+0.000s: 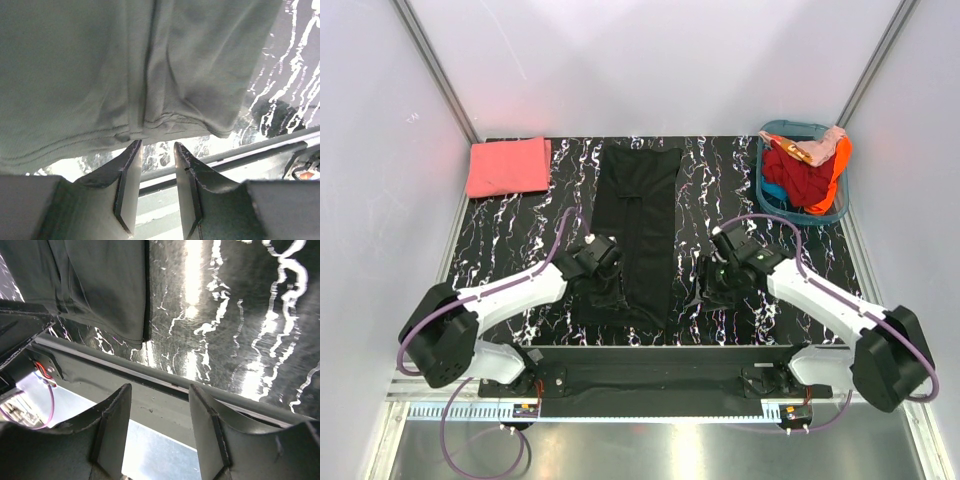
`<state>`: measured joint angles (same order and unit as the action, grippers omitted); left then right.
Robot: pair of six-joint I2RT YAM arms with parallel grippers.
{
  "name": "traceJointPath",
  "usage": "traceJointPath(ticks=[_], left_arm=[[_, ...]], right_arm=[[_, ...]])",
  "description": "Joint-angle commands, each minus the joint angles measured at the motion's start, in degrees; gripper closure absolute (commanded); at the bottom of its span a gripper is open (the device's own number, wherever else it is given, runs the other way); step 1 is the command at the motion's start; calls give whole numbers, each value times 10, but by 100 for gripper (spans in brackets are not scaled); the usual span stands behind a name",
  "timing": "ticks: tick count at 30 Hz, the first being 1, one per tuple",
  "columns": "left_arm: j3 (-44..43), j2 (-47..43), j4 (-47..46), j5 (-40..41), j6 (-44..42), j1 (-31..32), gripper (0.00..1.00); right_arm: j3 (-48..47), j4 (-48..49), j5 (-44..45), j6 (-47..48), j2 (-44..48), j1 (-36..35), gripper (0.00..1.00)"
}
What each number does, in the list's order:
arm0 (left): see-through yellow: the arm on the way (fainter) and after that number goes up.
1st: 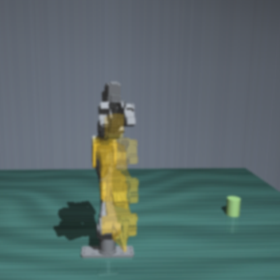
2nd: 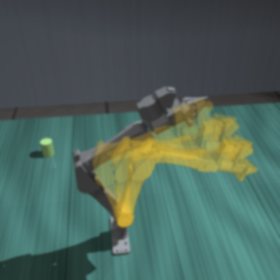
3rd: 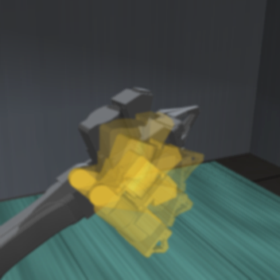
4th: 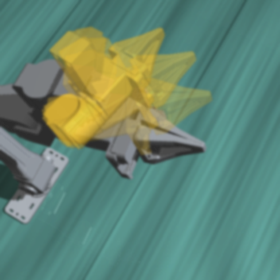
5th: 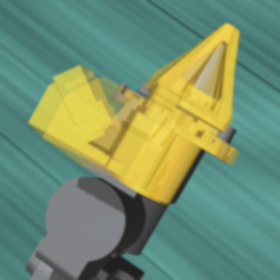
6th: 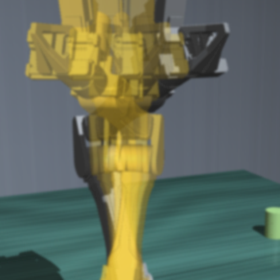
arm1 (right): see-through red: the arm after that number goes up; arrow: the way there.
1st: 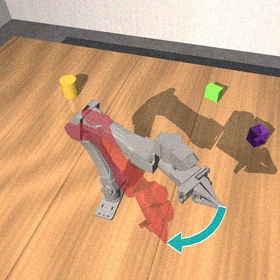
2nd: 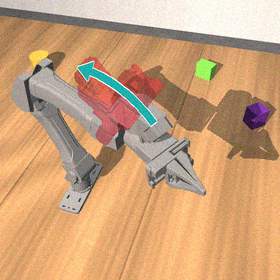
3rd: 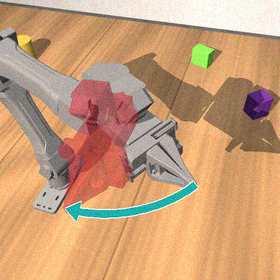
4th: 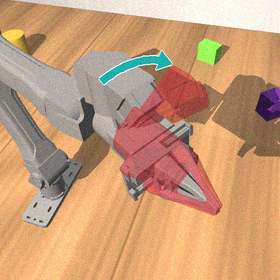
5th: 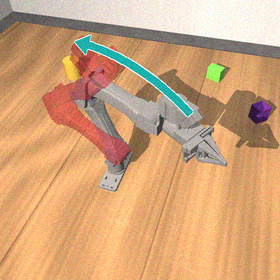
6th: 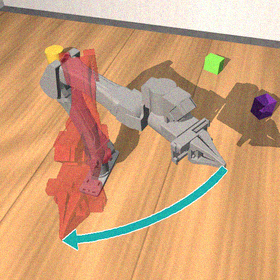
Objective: Fold and stack the t-shirts
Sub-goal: Fold the tshirt
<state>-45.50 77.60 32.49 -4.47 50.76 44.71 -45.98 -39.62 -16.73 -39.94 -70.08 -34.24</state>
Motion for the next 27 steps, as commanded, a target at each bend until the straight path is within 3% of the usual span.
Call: traceJointPath(ticks=[1,5,8,10,13,16,20,25,27], left_arm=[[15,-10,-77,-36,-25,1,64],[23,45,-126,-85,-20,0,65],[20,81,-88,-72,-10,-1,69],[22,68,-58,-56,-29,-1,76],[22,27,-29,-34,-41,-1,77],[9,-38,19,-22,-51,-1,68],[21,-129,86,20,-44,-24,33],[86,-166,90,-39,-81,-193,32],[96,-167,98,-47,-95,-232,33]], right_arm=[[-7,40,-17,1,-25,-20,44],[-3,88,-55,-26,-58,-30,45],[10,140,-84,-51,-87,-42,44],[21,168,-93,-69,-108,-51,41],[41,215,-107,-94,-118,-56,37],[70,268,-126,-123,-132,-61,36],[98,328,-139,-150,-161,-69,36],[117,371,-137,-189,-178,-72,45],[127,382,-132,-199,-182,-72,45]])
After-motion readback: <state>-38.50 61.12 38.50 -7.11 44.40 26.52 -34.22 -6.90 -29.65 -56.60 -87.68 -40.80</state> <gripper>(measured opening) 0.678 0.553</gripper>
